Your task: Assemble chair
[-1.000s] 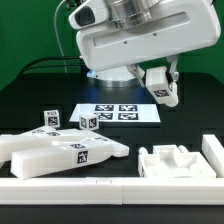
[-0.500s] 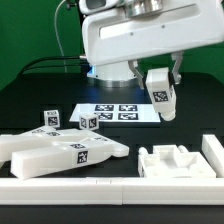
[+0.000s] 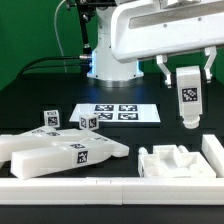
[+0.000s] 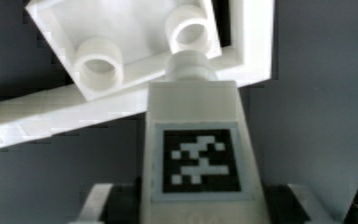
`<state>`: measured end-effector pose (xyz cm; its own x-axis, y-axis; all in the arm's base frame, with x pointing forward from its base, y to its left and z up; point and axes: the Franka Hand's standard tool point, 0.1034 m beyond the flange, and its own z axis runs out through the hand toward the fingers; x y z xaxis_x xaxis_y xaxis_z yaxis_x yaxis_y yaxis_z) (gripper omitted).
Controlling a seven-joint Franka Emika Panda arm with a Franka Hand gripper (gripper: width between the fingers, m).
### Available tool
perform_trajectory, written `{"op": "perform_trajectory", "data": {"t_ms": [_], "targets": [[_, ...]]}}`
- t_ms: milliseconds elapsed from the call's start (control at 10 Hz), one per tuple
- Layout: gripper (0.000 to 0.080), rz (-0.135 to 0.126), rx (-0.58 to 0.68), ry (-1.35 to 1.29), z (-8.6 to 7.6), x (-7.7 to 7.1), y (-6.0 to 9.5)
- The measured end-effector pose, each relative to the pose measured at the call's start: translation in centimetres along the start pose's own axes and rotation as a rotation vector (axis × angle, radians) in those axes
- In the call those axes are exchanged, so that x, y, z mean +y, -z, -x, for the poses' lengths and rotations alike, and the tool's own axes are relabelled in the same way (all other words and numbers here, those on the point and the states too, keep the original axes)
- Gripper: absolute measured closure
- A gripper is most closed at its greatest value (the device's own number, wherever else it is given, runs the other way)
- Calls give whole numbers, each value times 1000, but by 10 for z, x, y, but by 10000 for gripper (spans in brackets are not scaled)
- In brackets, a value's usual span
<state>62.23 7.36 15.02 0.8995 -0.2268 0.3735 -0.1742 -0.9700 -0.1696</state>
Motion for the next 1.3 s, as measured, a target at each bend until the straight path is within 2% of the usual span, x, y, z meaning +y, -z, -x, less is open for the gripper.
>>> {"op": "perform_trajectory", "data": {"t_ms": [100, 200, 500, 900, 1100, 1300], "targets": [[515, 0, -1, 4, 1, 0, -1], [515, 9, -7, 75, 9, -12, -7], [515, 54, -2, 197, 19, -22, -23], [515, 58, -1, 203, 20, -21, -25], [515, 62, 20, 228, 21, -23, -43], [515, 64, 27, 247, 15, -24, -50]]}}
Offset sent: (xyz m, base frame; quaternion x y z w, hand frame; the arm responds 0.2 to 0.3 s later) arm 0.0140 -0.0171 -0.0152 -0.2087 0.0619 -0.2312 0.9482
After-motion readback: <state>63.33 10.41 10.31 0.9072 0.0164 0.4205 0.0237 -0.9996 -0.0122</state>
